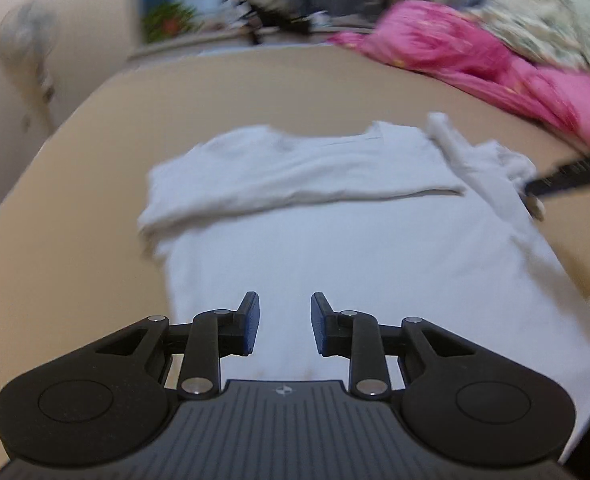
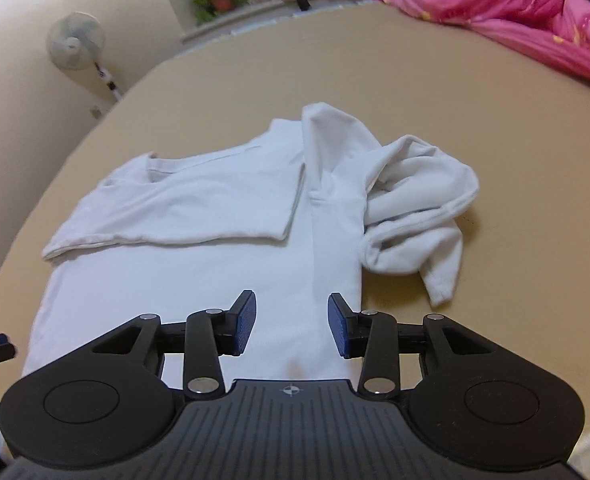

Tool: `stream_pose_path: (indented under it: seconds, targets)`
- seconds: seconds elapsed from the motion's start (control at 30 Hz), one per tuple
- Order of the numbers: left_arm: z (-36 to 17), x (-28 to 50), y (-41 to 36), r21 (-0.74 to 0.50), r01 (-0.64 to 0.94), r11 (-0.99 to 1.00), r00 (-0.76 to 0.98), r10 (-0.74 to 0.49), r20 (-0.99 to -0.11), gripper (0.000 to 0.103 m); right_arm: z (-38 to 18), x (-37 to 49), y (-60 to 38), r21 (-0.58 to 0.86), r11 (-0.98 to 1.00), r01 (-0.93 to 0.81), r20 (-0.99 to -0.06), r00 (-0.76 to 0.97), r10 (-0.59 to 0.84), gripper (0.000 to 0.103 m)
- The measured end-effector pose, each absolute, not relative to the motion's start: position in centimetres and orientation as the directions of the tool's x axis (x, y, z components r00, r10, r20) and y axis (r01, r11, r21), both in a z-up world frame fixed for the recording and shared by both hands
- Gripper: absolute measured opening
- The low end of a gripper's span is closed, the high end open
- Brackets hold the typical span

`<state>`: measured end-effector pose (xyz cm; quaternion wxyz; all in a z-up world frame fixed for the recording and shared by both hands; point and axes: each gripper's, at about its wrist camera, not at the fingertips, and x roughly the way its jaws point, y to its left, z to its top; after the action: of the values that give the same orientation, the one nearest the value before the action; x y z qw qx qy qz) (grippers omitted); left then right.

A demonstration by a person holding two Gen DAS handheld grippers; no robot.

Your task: Fold small clothes

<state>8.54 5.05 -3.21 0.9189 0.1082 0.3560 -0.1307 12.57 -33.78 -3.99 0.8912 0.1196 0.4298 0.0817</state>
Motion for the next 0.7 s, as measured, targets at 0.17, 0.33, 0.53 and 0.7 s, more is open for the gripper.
stream_pose_path:
  seconds: [0.17,0.33,0.53,0.7]
  targets:
    - [-4.4,13.2,-2.2,0.145,0.424,0.894,0.707,-0.226,-0.671,0.032,-6.9,15.6,-35.1,0.248,0.968,0.023,-0.802,0.566,0.192,0.041]
    - [-7.1,19.5,-12.1,0.158,0.524,0.837,0.663,-0.285,-0.692,0.061,-10.2,16.2,-35.6,0.219,0.975,0.046,-0.883,0.433,0.178,0.039]
    - [-11.8,24.5,-19.2,0.284,0.568,0.772,0.657,-0.218,-0.721,0.018,-10.4,15.9,-35.6,0.231,0.973,0.016,-0.880,0.431,0.202,0.040]
    - [-7.6,26.5,-10.7,0.229,0.424,0.876,0.729,-0.180,-0.661,0.003,-10.4,16.2,-35.2,0.205,0.979,-0.013,-0.888,0.419,0.191,0.040]
